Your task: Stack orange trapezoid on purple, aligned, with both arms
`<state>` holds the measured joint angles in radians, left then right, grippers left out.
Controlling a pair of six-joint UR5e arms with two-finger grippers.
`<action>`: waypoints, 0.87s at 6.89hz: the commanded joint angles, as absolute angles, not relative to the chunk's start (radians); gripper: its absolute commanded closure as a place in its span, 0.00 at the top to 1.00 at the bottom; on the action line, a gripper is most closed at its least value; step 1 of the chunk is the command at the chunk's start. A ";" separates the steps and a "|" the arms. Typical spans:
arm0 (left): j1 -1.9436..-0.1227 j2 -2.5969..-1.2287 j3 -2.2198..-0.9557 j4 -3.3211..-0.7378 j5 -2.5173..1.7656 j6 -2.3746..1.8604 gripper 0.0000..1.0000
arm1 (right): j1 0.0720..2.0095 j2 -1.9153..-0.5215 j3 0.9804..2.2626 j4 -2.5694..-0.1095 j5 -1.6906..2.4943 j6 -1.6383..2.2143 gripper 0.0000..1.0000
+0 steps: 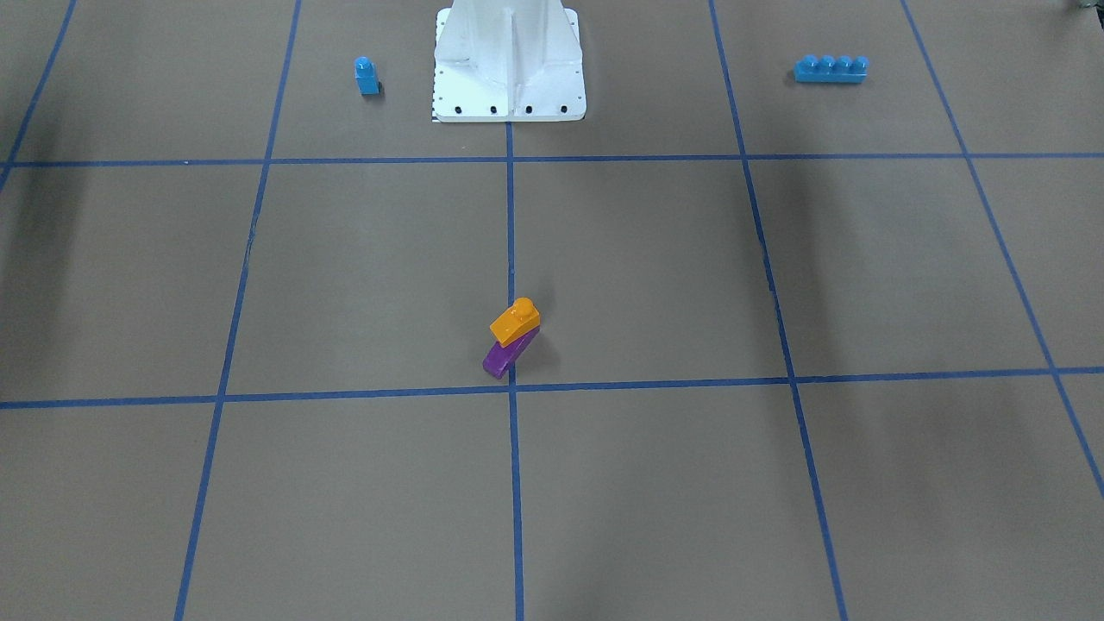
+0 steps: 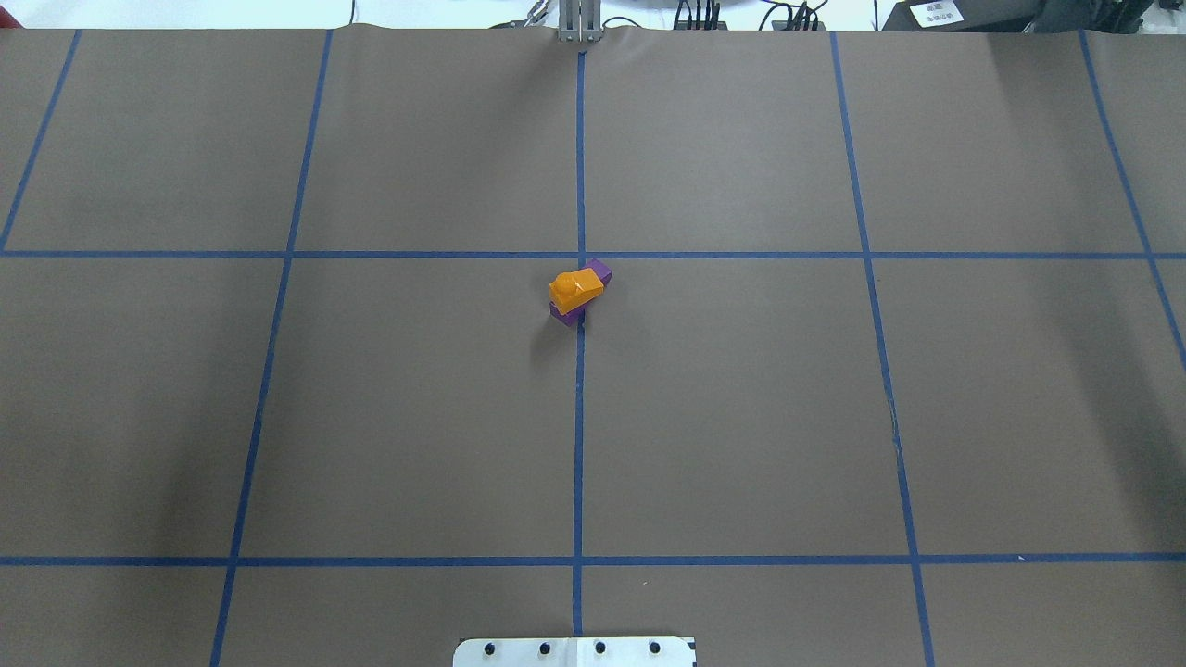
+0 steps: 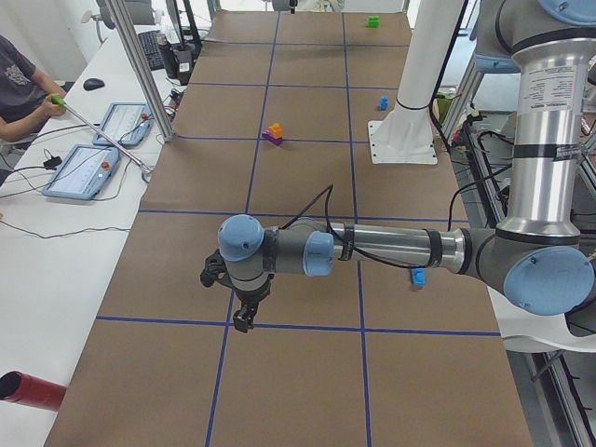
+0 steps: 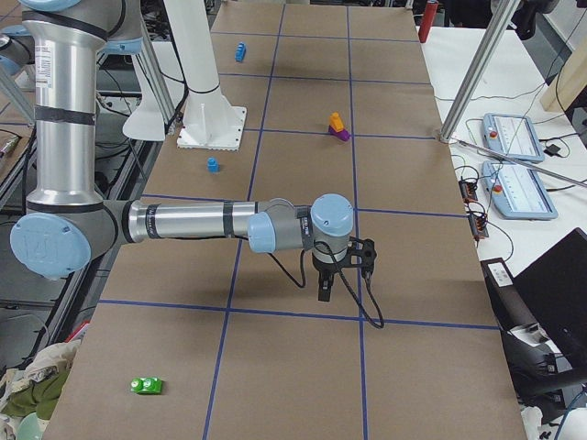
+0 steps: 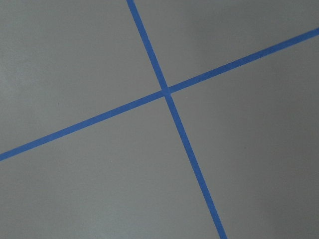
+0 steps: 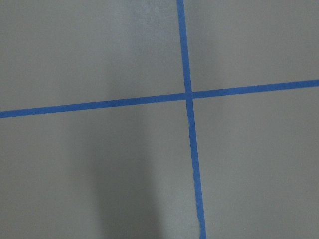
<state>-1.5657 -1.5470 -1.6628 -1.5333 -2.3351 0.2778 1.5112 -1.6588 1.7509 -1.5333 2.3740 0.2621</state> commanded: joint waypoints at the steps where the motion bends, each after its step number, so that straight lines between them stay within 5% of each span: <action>1: -1.566 -1.514 -1.706 -1.509 -2.336 0.241 1.00 | 1.529 -1.680 1.825 -1.635 2.394 0.256 1.00; 6: -1.565 -1.519 -1.692 -1.511 -2.329 0.250 1.00 | 1.532 -1.729 1.815 -1.626 2.382 0.088 1.00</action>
